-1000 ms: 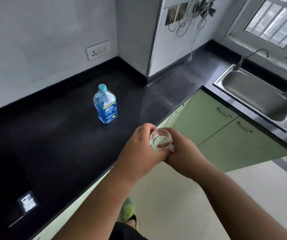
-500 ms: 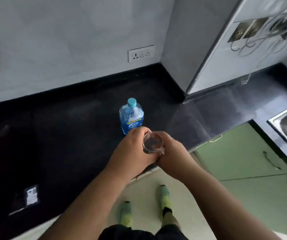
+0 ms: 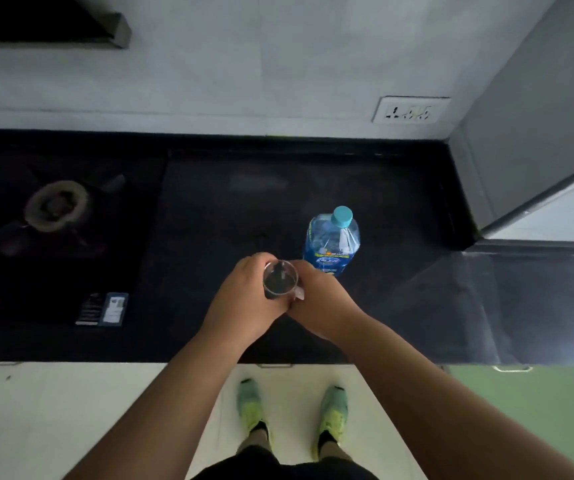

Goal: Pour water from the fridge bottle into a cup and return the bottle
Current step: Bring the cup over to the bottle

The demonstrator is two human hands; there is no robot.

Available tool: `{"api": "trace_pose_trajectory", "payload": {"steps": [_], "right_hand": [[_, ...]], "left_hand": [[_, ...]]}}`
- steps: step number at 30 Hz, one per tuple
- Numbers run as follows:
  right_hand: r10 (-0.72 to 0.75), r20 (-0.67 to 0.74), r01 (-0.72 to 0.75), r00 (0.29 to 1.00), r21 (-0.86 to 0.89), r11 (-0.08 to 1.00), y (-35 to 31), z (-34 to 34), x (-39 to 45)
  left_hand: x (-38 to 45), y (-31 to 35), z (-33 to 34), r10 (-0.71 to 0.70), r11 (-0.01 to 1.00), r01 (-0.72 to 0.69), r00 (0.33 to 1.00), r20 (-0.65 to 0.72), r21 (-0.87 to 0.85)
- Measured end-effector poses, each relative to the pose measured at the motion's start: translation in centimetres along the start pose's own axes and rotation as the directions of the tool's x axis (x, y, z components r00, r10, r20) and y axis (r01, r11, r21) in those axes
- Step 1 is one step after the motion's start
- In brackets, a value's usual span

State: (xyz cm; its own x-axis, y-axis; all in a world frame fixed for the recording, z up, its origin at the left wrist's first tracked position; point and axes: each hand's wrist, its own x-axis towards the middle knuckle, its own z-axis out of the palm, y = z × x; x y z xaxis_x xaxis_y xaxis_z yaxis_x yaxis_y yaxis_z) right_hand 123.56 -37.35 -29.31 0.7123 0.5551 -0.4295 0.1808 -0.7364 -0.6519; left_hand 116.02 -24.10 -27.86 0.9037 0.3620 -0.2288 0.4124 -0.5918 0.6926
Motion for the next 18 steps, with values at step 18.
{"api": "trace_pose_trajectory", "payload": {"steps": [18], "right_hand": [[0.192, -0.011, -0.191, 0.981, 0.056, 0.98, 5.1, 1.0, 2.0]], "left_hand": [[7.6, -3.5, 6.6, -0.111, 0.975, 0.094, 0.991, 0.077, 0.203]]}}
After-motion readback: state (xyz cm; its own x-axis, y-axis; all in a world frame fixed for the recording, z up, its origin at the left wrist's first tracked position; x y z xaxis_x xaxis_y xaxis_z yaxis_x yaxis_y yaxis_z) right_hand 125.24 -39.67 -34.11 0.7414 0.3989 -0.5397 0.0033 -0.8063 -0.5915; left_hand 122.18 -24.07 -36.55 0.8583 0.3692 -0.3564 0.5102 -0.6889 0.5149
